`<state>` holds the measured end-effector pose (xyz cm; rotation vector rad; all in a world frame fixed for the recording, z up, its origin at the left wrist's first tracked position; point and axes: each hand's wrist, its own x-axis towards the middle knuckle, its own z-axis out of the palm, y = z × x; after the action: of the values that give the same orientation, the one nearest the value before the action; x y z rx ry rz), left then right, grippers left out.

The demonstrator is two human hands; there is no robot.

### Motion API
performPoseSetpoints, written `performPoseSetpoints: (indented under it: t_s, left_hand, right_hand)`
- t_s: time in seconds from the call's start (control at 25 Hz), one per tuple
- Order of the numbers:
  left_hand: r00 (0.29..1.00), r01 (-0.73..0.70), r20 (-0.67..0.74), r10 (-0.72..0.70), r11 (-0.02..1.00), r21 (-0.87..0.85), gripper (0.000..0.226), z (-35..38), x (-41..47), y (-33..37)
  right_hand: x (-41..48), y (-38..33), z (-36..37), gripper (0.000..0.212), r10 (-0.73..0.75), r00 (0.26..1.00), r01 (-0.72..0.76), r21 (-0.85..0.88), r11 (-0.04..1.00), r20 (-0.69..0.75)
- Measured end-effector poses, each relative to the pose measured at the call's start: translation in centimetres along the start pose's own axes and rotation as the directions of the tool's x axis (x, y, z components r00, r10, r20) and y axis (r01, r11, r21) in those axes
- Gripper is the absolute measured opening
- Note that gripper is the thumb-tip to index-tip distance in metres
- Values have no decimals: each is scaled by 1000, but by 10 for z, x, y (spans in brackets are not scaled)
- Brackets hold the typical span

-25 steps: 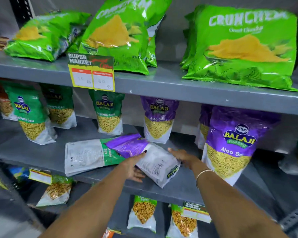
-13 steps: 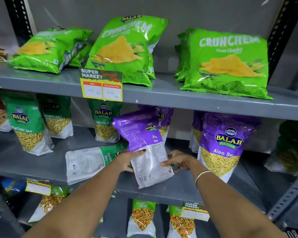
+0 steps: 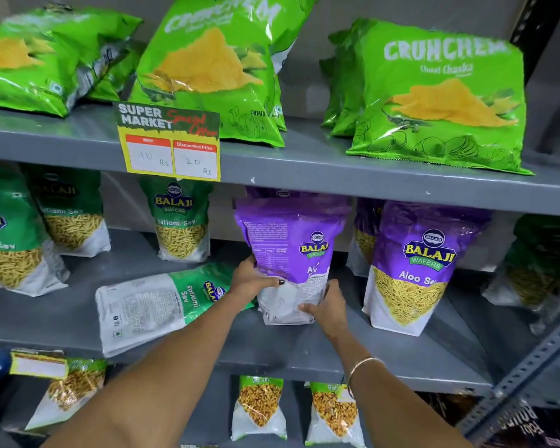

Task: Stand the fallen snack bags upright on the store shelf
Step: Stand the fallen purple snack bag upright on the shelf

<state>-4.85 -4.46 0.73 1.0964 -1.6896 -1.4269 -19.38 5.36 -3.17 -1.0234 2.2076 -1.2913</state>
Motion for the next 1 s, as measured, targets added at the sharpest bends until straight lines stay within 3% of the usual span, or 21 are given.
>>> performPoseSetpoints:
  t_s: [0.12,0.2,0.32,0.4,0.44,0.48,0.6,0.68,0.76,0.8,0.88,1.0]
  left_hand:
    - [998,10,69,-12,1000,26,74,-1,0,4]
    - [992,56,104,-70,990,133,70,-4,-2,9]
    - [983,114,115,-145,964,241,38,-10,-8,17]
    - [969,180,128,-210,961,212,30,-14,-9,17]
    - [960,198,158,-232,959,202,35,-15,-7,14]
    - [951,200,194,-241,958,206,42,-15,-5,11]
    - [956,171,195,-218,958,232,69,-11,0,7]
    - [981,102,130,-146,950,295,91,-5,6,4]
    - [977,69,175,-122,957,281,104,2,7,3]
    - [970,80,206,-133,965,248,102,4,5,5]
    - [962,99,230,-145,974,202,94,6,3,9]
    - [958,118,239,-158,977,175,99,0,6,6]
  right_hand:
    - [2,-1,-2,58,21,999,-19,-31,999,48]
    - [3,-3,-5,71,47,998,-44,-82,996,31]
    - [6,2,-3,85,179,984,-179,-37,983,5]
    - [7,2,0,51,230,973,-230,5,973,12]
    - [8,2,1,24,225,974,-226,39,973,22]
    - [10,4,0,13,205,977,-209,76,975,58]
    - [16,10,-8,30,132,919,-195,137,971,372]
    - [19,13,-6,72,91,832,-172,99,980,547]
    - [20,16,3,100,74,836,-131,68,989,543]
    - [17,12,5,103,69,859,-118,65,991,507]
    - [10,2,3,88,68,901,-119,94,988,429]
    - [13,3,-10,64,-2,898,-94,197,976,440]
